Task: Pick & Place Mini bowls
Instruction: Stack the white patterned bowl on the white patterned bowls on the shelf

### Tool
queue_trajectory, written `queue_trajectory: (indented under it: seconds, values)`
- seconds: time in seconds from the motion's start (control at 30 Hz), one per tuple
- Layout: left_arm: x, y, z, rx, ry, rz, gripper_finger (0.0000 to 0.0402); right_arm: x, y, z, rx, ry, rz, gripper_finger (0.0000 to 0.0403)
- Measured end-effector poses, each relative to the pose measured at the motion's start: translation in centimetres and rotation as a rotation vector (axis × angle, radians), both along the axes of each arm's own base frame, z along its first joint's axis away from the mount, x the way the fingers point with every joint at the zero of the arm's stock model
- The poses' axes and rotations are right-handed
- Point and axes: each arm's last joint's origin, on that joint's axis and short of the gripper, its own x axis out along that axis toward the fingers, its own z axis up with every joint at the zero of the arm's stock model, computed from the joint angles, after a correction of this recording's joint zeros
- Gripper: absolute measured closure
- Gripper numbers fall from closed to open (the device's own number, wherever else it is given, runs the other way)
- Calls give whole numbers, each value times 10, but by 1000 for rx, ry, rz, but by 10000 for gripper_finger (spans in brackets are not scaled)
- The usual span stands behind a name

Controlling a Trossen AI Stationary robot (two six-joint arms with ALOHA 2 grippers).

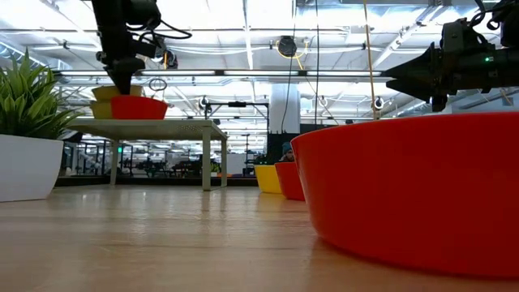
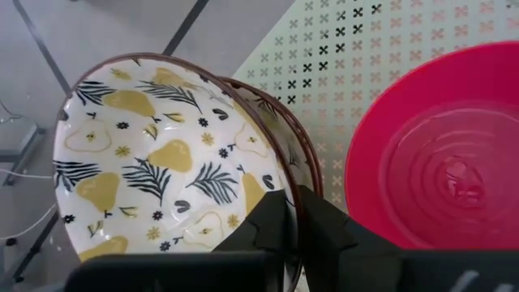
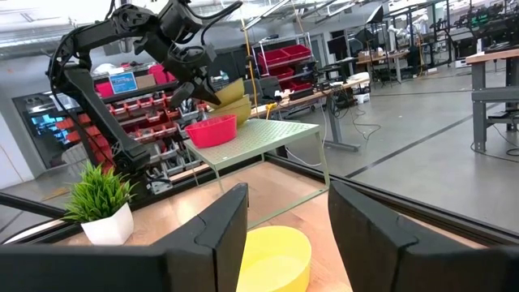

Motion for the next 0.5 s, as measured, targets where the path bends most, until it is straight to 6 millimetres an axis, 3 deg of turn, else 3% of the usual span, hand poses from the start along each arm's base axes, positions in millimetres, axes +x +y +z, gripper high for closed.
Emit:
queue_trajectory:
  seconds: [0.2, 0.37, 0.5]
  values:
    - [0, 0, 0, -4, -14, 9, 388, 0, 0, 0, 0, 0, 0, 242]
    - [0, 0, 0, -13, -27, 11, 354, 0, 0, 0, 0, 0, 0, 242]
    - [0, 0, 0, -13, -27, 12, 348, 0, 0, 0, 0, 0, 0, 242]
